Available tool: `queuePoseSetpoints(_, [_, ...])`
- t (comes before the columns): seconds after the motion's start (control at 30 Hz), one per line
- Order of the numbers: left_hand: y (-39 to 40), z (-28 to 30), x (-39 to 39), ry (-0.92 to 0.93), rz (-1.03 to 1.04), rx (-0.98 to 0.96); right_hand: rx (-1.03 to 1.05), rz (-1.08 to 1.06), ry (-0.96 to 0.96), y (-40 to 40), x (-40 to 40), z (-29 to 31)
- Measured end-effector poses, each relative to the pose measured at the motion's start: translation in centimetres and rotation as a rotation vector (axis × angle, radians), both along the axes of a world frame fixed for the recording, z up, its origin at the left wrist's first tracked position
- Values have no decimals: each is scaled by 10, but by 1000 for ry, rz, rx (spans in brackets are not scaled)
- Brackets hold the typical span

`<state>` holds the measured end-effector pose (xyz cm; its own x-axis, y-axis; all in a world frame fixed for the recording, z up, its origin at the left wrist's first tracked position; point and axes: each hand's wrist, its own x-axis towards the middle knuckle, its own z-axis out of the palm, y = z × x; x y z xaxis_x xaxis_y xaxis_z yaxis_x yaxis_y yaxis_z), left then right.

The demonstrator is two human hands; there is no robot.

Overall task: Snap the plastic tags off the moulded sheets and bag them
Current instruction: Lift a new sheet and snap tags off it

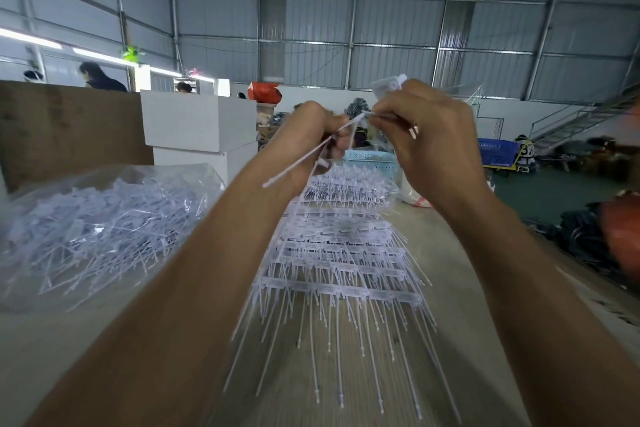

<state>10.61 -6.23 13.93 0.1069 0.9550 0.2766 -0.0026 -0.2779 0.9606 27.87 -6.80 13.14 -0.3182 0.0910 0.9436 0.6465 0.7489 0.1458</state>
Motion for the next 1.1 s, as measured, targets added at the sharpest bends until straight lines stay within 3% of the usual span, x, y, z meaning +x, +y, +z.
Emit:
queuePoseSetpoints(0.1, [0, 0, 1, -40, -133, -3, -5, 12, 53, -2, -4, 3])
queuePoseSetpoints(0.3, [-3, 3, 3, 183, 202, 324, -267, 76, 178, -3, -9, 1])
queuePoseSetpoints(0.53, [-11, 3, 12, 267, 212, 468, -513, 192, 366, 1, 3, 5])
queuePoseSetpoints(0.63, [-14, 2, 13, 269, 207, 541, -458, 194, 392, 1, 10, 7])
queuePoseSetpoints(0.83, [-16, 1, 14, 328, 199, 598, -364, 0, 459, 8, 0, 1])
queuePoseSetpoints(0.97, [-19, 1, 9, 426, 69, 574, -392, -44, 549, 13, 5, 0])
queuePoseSetpoints(1.1, [-18, -1, 13, 545, 57, 610, -548, 236, 627, 14, 24, -1])
